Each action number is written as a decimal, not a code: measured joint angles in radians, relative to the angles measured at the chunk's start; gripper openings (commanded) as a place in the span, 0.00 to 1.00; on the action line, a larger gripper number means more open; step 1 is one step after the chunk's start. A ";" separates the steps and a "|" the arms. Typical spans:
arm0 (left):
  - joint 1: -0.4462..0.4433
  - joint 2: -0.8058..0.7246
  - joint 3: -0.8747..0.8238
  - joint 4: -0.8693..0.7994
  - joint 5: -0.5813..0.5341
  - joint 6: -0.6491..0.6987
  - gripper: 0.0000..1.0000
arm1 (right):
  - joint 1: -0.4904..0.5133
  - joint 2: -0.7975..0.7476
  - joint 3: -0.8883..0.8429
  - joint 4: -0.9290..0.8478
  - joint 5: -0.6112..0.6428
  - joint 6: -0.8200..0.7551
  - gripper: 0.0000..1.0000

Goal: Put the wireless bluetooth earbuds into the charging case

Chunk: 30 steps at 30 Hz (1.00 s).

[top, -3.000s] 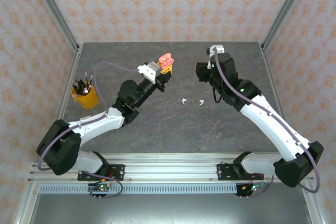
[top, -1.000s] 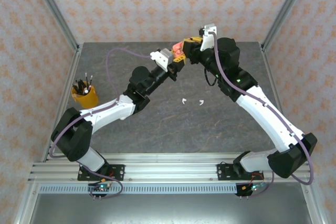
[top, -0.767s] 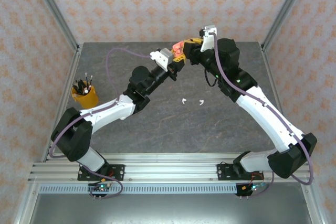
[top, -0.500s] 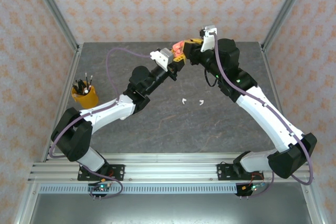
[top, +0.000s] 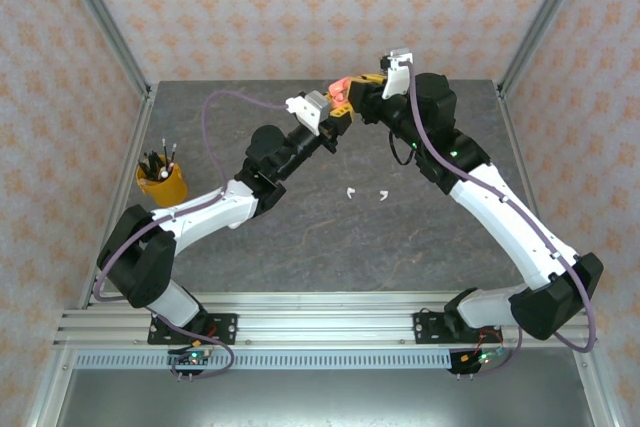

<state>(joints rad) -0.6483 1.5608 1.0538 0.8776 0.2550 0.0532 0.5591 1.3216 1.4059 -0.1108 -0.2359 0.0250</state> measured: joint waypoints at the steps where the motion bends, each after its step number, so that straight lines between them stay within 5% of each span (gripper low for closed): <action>1: 0.000 0.000 0.000 0.000 0.000 0.000 0.00 | 0.000 0.002 0.000 0.000 0.000 0.000 0.28; 30: 0.000 0.000 0.000 -0.016 0.000 0.000 0.00 | -0.006 0.028 0.000 0.007 -0.043 -0.086 0.28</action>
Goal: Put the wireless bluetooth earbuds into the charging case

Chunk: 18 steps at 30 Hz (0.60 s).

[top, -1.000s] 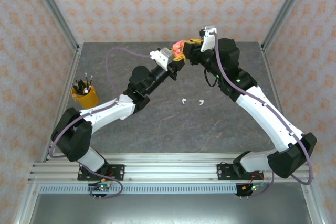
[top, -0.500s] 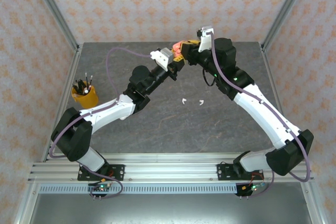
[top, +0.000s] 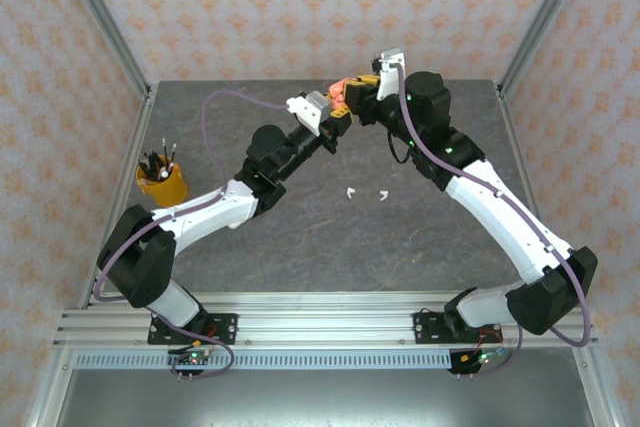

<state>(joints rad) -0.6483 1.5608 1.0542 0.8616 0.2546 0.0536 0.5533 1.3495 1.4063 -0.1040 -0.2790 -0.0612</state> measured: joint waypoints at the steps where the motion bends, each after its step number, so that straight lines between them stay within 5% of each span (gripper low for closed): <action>1: 0.000 0.000 0.000 0.000 0.000 0.000 0.00 | 0.000 0.000 0.000 0.000 -0.002 -0.004 0.28; 18: 0.000 0.010 0.012 0.000 0.000 0.000 0.00 | -0.005 -0.008 0.000 -0.001 0.011 -0.007 0.39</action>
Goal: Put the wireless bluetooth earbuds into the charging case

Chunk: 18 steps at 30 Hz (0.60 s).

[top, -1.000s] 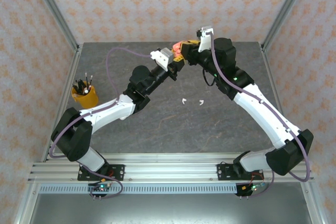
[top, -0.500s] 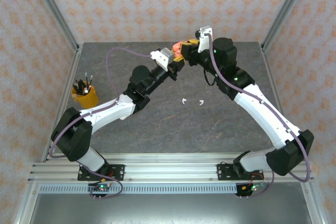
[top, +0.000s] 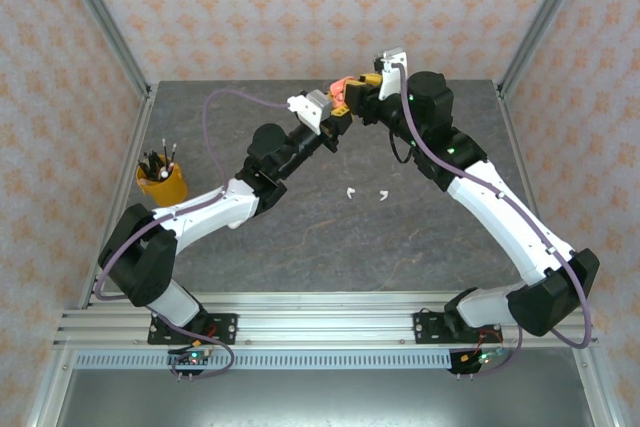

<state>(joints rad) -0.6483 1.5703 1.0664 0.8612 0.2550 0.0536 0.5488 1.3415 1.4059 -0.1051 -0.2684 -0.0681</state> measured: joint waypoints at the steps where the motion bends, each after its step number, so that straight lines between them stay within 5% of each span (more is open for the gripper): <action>1: 0.000 0.001 0.000 0.000 0.000 0.000 0.00 | 0.000 0.000 0.000 0.000 0.003 0.001 0.39; 18: 0.000 0.008 0.001 0.002 0.000 0.000 0.00 | 0.000 0.000 0.000 0.000 0.059 0.044 0.42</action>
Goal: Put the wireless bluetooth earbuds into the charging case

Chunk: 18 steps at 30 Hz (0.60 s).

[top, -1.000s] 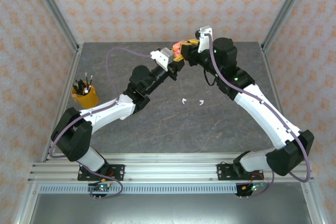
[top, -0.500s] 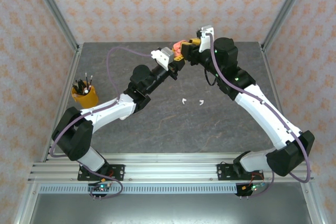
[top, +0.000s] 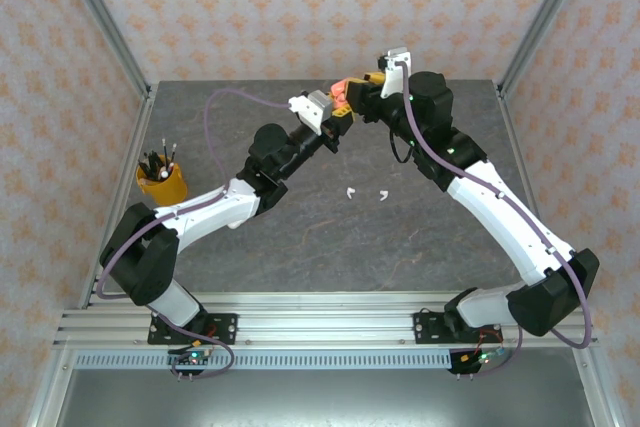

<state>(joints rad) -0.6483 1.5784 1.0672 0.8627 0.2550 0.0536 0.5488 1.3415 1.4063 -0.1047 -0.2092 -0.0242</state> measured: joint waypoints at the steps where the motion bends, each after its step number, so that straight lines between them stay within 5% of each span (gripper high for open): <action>1: 0.000 0.000 0.000 0.000 0.000 0.000 0.00 | 0.000 0.000 0.000 0.000 0.006 0.002 0.42; 11: 0.000 0.000 0.000 0.000 0.000 0.000 0.00 | -0.006 -0.037 0.012 -0.007 0.045 0.049 0.43; 18: 0.000 0.011 -0.002 0.000 0.001 0.000 0.00 | -0.021 -0.009 0.174 -0.134 0.063 0.065 0.43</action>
<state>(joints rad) -0.6483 1.5894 1.0649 0.8627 0.2558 0.0540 0.5278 1.3323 1.5799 -0.2386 -0.1467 0.0410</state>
